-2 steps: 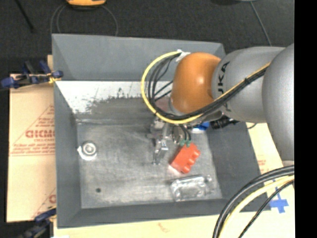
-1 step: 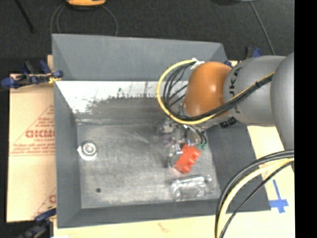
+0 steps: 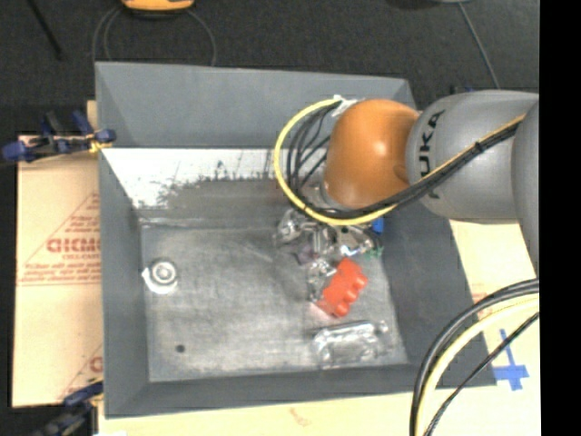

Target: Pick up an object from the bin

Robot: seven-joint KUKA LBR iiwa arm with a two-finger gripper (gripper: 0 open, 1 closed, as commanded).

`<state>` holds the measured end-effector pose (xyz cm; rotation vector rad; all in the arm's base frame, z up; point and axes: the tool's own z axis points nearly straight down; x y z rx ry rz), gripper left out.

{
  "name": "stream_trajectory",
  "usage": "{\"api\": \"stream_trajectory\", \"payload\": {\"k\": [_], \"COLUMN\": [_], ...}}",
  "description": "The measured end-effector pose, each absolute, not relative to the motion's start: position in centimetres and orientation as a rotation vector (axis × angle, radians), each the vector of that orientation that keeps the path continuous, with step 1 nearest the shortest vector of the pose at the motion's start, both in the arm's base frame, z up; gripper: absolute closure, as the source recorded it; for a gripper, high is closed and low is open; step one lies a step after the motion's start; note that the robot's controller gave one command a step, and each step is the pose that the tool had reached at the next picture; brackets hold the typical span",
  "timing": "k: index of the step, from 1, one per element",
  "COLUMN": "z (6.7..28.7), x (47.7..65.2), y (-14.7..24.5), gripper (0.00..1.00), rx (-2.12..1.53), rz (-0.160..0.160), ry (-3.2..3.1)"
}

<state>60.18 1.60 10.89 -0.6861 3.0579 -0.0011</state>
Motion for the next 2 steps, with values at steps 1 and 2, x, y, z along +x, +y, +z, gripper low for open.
{"api": "stream_trajectory", "payload": {"k": [1, 2], "z": [11.0, 8.8], "x": [61.5, 64.8], "y": [-3.3, -5.4], "gripper": [0.0, 0.0], "rx": [-0.97, -1.296], "rz": [-0.005, -0.002], "ry": [2.981, 2.856]}}
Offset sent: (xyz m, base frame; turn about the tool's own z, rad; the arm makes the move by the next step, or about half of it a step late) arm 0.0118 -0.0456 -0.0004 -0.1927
